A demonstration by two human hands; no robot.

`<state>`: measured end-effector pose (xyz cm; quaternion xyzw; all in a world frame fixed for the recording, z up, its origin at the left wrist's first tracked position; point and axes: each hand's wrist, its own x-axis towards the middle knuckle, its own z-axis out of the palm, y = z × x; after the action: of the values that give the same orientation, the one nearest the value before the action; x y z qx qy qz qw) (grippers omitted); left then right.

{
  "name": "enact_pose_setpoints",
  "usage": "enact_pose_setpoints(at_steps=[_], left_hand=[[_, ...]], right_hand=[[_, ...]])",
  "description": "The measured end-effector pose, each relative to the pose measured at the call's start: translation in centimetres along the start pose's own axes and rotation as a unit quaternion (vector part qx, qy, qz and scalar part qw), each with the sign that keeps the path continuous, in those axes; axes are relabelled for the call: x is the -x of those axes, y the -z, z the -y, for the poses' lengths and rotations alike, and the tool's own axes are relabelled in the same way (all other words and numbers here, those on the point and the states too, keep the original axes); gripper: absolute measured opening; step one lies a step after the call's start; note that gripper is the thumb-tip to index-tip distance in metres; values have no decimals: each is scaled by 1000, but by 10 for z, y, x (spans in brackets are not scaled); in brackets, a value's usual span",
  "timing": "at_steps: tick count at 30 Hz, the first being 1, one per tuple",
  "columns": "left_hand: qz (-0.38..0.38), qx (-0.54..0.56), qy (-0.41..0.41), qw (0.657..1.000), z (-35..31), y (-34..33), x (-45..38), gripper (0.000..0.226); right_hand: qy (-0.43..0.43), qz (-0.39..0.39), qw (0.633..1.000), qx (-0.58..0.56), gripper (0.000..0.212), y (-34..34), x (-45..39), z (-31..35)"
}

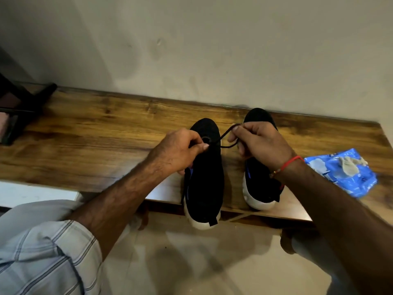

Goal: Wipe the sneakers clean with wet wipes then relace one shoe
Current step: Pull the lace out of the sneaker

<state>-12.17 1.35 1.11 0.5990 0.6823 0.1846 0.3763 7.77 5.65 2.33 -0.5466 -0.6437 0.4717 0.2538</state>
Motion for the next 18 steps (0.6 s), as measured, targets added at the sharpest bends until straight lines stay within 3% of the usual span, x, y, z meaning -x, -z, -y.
enact_pose_setpoints(at_steps=[2, 5, 7, 9, 12, 13, 15, 18], left_hand=[[4, -10, -7, 1000, 0, -1, -1, 16], [17, -40, -28, 999, 2, 4, -1, 17], [53, -67, -37, 996, 3, 6, 0, 19], [61, -56, -32, 996, 3, 7, 3, 20], [36, -2, -18, 999, -1, 5, 5, 39], [43, -10, -18, 999, -2, 4, 6, 51], [79, -84, -27, 993, -3, -4, 11, 63], [69, -184, -80, 977, 0, -15, 14, 39]], right_hand=[[45, 23, 996, -74, 17, -2, 1, 1], [148, 101, 982, -66, 90, -3, 1, 0], [149, 80, 985, -43, 104, -3, -3, -1], [119, -14, 993, 10, 95, -5, -5, -5], [104, -120, 981, 110, 41, -6, -9, -11], [99, -99, 982, 127, 23, -6, -9, -13], [69, -4, 986, 151, 17, -11, -7, -16], [38, 94, 975, 200, 22, -19, -3, -21]])
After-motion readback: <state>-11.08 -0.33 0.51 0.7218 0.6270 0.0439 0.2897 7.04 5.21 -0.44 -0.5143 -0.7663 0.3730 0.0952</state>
